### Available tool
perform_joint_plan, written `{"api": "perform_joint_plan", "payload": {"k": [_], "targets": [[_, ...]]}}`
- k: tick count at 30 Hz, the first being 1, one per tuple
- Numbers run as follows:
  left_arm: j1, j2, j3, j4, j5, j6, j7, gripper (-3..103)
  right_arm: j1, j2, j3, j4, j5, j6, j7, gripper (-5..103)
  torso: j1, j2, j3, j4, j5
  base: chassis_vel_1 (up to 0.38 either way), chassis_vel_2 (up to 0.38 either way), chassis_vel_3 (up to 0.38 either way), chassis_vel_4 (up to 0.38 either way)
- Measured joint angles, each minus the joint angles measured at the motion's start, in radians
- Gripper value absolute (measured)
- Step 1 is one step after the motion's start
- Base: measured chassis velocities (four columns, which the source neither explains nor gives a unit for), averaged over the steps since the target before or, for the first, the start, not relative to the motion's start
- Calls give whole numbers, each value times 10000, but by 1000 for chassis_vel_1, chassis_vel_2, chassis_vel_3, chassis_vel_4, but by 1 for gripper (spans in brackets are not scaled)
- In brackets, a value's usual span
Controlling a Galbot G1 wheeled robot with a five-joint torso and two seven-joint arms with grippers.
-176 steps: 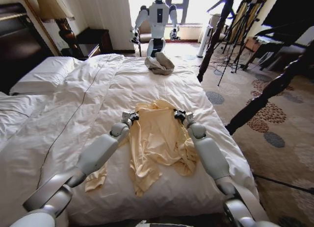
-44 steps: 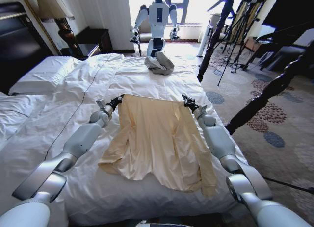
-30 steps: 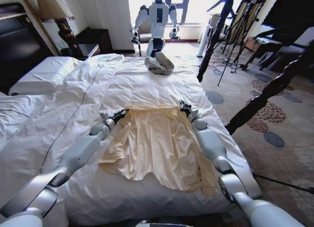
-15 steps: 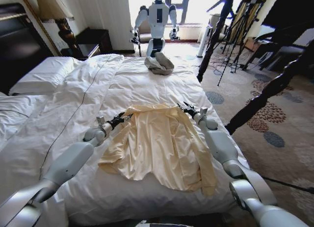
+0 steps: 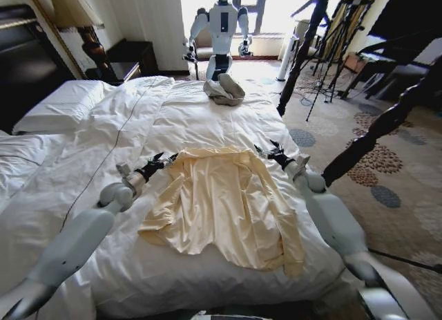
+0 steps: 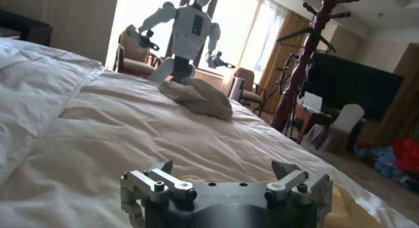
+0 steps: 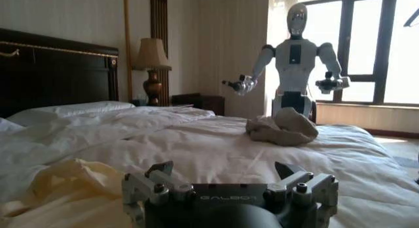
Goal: Pick up the clothes from the bed and hang them on the clothes hanger.
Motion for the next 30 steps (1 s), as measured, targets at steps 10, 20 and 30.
{"api": "perform_joint_plan", "payload": {"k": [10,20,30], "targets": [[3678,-575,-3735,-4317,1163,937,-2127,100,-5544,1975,4850,6105,479,245,1781,100,1,0,-2,-5,1,0,0,0,0],[6853,-2509,-6217,-7355,1545,855,-2075,100,-8134,2353,9486,8654,638,-105,4625,100,-1,1,-2,3,2,0,0,0,0],[5317,-716,-6293,-7374,321,924,-2088,100,-10454,1232,12870,8711,652,-21,5270,100,3,-2,1,-14,7,0,0,0,0]]}}
